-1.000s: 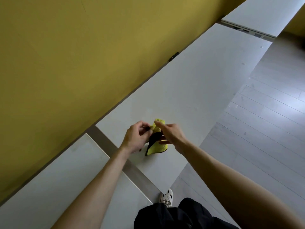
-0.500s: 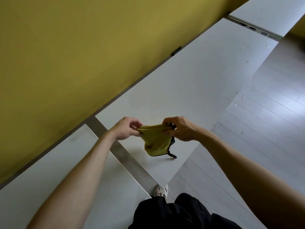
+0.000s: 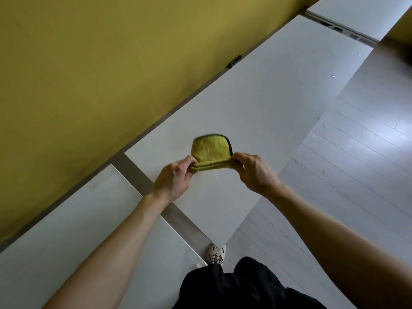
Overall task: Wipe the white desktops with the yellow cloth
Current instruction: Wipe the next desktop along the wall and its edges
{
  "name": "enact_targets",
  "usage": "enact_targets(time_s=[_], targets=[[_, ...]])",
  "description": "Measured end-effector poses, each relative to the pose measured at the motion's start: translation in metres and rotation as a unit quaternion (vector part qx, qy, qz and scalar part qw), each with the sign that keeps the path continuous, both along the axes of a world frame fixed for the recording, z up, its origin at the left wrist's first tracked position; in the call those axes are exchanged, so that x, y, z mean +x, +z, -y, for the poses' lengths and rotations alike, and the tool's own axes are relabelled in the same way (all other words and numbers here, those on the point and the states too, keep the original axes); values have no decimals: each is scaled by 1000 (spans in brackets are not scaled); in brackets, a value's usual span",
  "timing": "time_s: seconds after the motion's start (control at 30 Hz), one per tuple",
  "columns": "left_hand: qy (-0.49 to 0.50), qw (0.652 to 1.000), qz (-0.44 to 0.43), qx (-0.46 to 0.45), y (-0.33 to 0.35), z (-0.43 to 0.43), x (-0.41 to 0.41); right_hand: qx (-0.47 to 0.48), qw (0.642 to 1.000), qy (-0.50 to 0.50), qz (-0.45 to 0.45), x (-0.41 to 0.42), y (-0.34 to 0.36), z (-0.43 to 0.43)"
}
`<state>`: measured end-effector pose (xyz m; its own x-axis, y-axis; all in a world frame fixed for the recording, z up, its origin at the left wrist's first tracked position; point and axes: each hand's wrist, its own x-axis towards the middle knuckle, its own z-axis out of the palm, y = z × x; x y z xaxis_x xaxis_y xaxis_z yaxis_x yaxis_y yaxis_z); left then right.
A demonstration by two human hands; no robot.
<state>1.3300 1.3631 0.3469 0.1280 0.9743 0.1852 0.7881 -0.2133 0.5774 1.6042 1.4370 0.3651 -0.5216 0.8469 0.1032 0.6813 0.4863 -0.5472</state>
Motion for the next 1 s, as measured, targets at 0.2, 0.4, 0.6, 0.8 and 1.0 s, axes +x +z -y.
enact_targets(time_s=[0.2,0.4,0.6,0.8,1.0], targets=[[28,996,45,-68,1,-10,-4,-24,1000,-13,3,-8,6,-1],[29,990,29,-135,3,-26,-4,-100,994,-42,24,-11,1,-15],[17,987,61,-145,-1,-8,0,-46,998,-27,-17,7,-7,8],[4,977,54,-205,-11,1,7,-127,991,-14,38,19,-21,19],[15,989,33,-146,-14,-33,8,-140,986,-71,60,8,-22,-11]])
